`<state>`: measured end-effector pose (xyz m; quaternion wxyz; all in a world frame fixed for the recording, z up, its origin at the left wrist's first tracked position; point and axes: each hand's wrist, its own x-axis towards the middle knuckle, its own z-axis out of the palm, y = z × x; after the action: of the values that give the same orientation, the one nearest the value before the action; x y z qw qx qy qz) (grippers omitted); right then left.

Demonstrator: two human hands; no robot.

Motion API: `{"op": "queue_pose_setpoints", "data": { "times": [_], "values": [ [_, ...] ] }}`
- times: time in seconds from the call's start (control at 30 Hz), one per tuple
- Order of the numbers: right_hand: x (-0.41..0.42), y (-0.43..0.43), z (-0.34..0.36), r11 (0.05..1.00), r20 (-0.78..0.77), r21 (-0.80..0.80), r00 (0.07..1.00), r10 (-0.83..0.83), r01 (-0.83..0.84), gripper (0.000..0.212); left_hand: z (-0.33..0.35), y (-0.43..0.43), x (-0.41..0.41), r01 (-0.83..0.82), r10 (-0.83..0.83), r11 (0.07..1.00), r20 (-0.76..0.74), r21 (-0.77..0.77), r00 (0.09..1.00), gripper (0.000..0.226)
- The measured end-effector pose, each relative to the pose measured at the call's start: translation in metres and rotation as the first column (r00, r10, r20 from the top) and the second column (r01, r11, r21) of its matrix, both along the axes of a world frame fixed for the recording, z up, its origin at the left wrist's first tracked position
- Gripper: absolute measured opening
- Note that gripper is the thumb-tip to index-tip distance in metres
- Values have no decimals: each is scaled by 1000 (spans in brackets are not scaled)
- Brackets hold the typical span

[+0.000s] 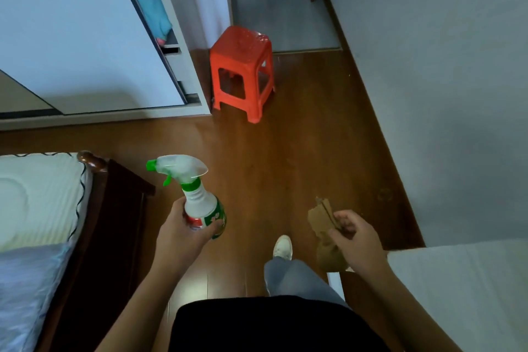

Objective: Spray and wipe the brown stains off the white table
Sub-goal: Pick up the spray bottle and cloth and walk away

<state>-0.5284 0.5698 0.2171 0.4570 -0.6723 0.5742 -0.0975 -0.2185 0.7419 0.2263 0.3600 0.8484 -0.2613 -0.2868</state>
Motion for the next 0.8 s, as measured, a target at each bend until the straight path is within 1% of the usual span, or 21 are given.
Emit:
{"op": "queue_pose_setpoints", "data": {
  "times": [0.13,0.23,0.33,0.43,0.53,0.63,0.7,0.8],
  "values": [
    [56,-72,4,990,25,12,990,137,-137,26,7,-39,26,-93,93,996,35,3,995,74],
    [104,-115,14,963,62,13,962,266,-268,25,9,-54,45,-201,201,979,44,13,979,71],
    [153,-154,23,940,102,-20,935,340,-340,28,8,-67,67,-320,319,947,32,22,947,73],
    [198,-189,27,920,103,0,915,391,-393,29,-2,-82,96,-380,379,925,23,32,925,71],
    [232,-223,25,922,93,-5,918,387,-388,29,-11,-114,130,-392,391,919,31,38,920,71],
    [253,-259,22,936,70,29,935,347,-350,31,-17,-162,166,-367,366,930,13,32,930,69],
    [261,-283,22,947,51,54,948,314,-316,30,-18,-200,190,-325,325,946,-15,21,946,67],
    [268,-316,24,975,40,47,975,217,-219,28,-14,-263,221,-195,195,981,-45,2,980,65]
  ]
}}
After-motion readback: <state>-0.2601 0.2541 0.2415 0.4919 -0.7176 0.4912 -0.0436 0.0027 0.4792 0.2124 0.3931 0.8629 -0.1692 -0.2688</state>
